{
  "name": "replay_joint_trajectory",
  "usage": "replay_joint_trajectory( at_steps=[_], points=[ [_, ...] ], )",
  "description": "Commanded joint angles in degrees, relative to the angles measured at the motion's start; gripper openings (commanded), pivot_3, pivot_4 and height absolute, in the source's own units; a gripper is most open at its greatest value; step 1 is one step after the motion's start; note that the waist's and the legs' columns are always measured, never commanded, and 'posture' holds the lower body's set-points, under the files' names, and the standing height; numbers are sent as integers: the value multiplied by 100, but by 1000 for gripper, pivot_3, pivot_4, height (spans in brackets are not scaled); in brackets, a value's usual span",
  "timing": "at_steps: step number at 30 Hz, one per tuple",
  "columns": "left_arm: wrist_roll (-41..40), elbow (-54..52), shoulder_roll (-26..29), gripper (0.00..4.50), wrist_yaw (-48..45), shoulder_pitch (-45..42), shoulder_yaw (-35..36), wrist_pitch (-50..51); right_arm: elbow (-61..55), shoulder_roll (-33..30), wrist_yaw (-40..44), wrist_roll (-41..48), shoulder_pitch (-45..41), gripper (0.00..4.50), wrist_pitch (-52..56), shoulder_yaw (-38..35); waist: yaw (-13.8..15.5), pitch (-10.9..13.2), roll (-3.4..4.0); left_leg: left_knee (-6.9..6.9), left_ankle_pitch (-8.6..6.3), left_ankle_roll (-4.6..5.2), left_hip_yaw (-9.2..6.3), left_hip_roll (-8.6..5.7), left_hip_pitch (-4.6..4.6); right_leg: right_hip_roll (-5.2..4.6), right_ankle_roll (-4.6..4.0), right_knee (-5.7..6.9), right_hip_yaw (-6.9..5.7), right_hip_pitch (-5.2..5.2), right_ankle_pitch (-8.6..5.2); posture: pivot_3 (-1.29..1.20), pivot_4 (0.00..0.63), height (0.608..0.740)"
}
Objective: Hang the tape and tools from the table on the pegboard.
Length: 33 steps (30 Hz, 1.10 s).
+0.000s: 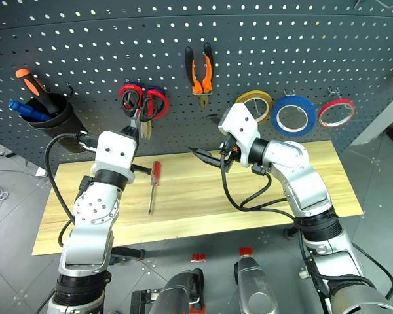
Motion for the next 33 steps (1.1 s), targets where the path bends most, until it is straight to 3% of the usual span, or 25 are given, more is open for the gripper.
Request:
replay_joint_trajectory(
  at_steps=[1,6,10,14,21,33],
  points=[
    [-98,135,-134,517,63,-115,112,22,-111,134,-58,-21,-182,4500,-166,-6,0,0,0,0,0,0,0,0,0,0,0,0,0,0,0,-299,276,740],
    [-232,224,-281,2048,60,-128,229,238,-170,261,-50,-46,-158,4500,-128,57,-3,0,-1,1,0,0,0,0,0,0,0,2,0,-1,0,-295,277,740],
    [-804,32,-589,3240,-197,427,497,905,-410,224,-86,-82,105,4500,195,217,-8,0,0,2,0,0,1,0,1,0,0,1,2,-1,0,-297,283,740],
    [-1206,266,-647,3240,-285,701,944,1459,-803,251,-368,-358,282,4500,886,661,-4,13,-2,1,0,0,0,3,0,0,0,2,0,-4,0,-298,308,740],
    [-1878,1660,-318,3240,-742,-165,1338,1804,-1221,607,-701,-308,199,4500,1946,976,33,80,-12,7,0,0,-5,-1,1,-2,0,6,-6,1,0,-294,365,740],
    [-1945,5677,191,3240,-882,-2100,1280,1231,-1059,732,-698,-219,-238,4500,2598,967,-12,278,-37,5,1,-1,-4,3,0,-2,-4,6,-11,-11,4,-323,389,740]
  ],
)
